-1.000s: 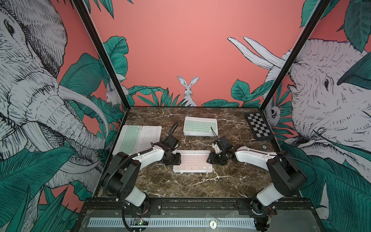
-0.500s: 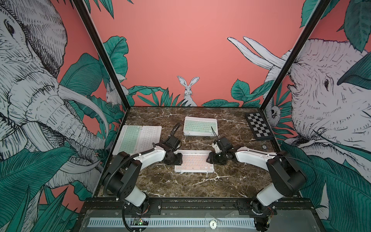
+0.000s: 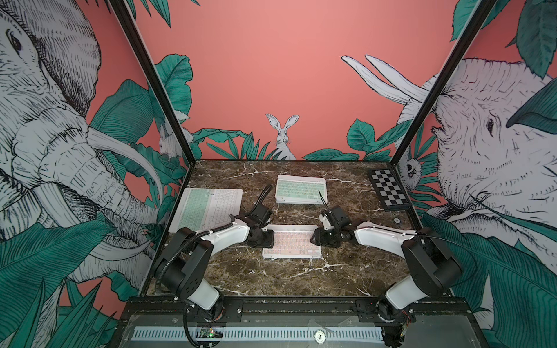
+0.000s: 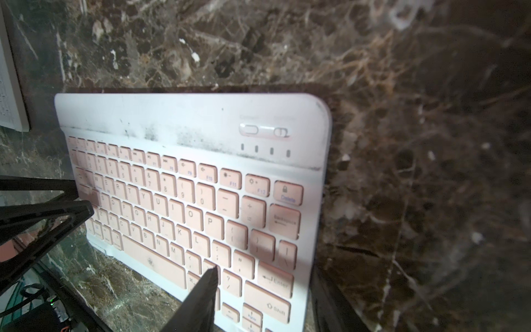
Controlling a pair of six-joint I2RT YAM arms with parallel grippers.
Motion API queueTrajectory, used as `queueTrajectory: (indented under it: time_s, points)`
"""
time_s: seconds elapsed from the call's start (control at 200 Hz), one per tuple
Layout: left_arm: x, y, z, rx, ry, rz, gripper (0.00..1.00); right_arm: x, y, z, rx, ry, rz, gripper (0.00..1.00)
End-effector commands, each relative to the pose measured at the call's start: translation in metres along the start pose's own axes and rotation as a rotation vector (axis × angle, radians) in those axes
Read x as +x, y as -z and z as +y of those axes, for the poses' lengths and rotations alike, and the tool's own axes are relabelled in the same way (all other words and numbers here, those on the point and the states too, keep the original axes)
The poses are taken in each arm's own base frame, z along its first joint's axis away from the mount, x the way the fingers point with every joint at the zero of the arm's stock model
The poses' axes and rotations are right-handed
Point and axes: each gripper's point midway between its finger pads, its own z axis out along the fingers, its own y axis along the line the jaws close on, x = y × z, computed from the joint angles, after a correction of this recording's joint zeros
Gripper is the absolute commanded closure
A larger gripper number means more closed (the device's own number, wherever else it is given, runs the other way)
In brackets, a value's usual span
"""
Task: Stack the numeric keypads
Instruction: Pick up the numeric keypad from the center of the board.
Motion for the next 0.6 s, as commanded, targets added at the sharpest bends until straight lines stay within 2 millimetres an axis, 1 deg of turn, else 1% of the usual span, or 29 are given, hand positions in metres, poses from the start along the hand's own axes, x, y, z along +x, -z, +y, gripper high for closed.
queueTrajectory:
  time_s: [0.0, 0.165, 0.345, 0.475, 0.595]
  points:
    - [0.034, -0.019, 0.012, -0.032, 0.019, 0.112, 0.47, 0.009, 0.004, -0.022, 0.127, 0.029, 0.024, 0.48]
    - [0.034, -0.019, 0.013, -0.038, 0.017, 0.113, 0.47, 0.010, 0.002, -0.024, 0.132, 0.027, 0.023, 0.48]
    - [0.034, -0.019, 0.012, -0.035, 0.016, 0.112, 0.47, 0.008, -0.003, -0.019, 0.094, 0.013, 0.015, 0.48]
    - [0.037, -0.020, 0.009, -0.036, -0.009, 0.119, 0.47, 0.009, -0.008, -0.007, 0.013, -0.018, 0.005, 0.48]
    - [0.040, -0.023, 0.003, -0.028, -0.023, 0.124, 0.47, 0.007, -0.010, 0.019, -0.150, -0.029, -0.005, 0.49]
